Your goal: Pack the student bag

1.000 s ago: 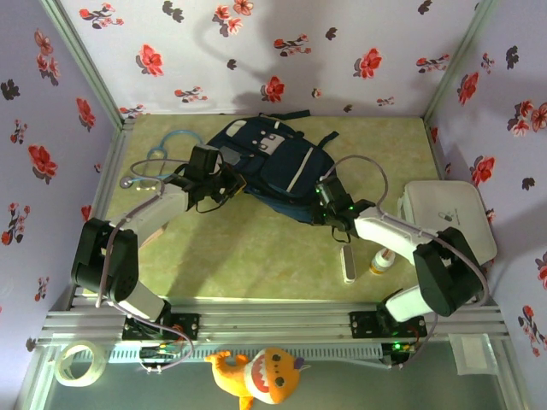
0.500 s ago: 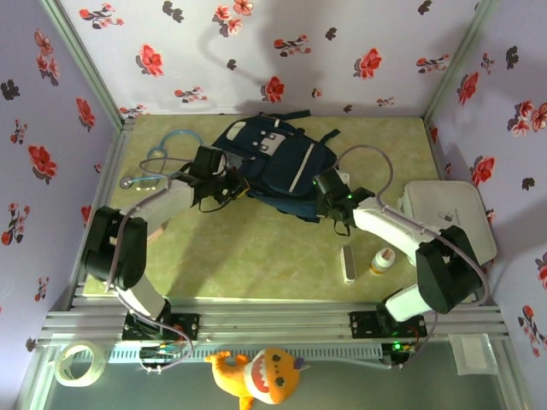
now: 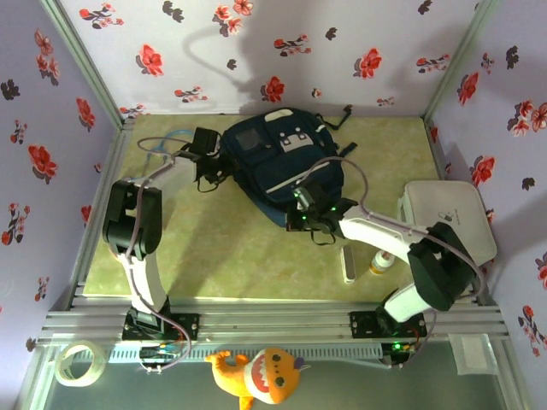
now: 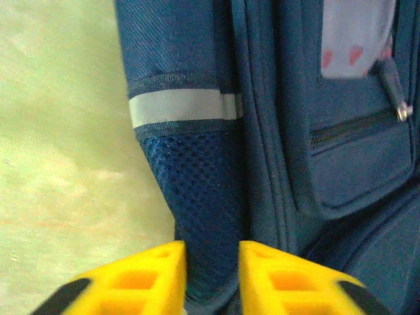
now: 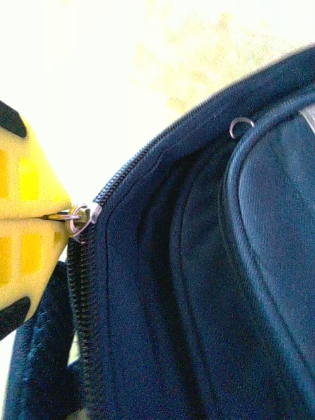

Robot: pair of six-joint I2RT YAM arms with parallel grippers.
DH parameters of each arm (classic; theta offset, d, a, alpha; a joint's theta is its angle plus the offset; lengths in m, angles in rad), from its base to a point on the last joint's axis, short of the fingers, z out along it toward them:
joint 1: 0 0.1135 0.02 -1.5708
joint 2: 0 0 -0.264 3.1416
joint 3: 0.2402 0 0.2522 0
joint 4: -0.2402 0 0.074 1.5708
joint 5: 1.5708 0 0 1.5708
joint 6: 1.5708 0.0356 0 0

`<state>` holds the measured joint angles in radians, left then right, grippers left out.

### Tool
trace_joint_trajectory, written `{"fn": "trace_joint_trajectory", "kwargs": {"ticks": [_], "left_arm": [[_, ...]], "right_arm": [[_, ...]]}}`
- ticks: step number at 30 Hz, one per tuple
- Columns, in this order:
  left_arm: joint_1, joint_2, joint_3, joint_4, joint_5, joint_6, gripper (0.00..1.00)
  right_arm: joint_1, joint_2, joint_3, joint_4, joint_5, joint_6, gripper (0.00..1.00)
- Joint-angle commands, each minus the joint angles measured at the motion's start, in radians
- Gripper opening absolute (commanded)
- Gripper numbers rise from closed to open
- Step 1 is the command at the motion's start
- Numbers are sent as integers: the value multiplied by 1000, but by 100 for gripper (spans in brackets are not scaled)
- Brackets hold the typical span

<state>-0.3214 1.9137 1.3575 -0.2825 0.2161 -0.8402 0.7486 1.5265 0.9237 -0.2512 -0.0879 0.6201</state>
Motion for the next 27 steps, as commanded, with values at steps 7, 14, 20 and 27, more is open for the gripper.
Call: {"fn": "trace_joint_trajectory", "kwargs": {"ticks": [7, 14, 20, 27], "left_arm": [[25, -264, -219, -50, -87, -38, 60], [-18, -370, -406, 141, 69, -215, 68], [-127, -319, -435, 259, 92, -321, 68], [-194, -244, -430, 288, 54, -371, 62]], "right_arm": [[31, 172, 183, 143, -115, 45, 0], [34, 203, 219, 148, -116, 49, 0], [33, 202, 209, 145, -116, 59, 0], [32, 190, 196, 144, -107, 66, 0]]}}
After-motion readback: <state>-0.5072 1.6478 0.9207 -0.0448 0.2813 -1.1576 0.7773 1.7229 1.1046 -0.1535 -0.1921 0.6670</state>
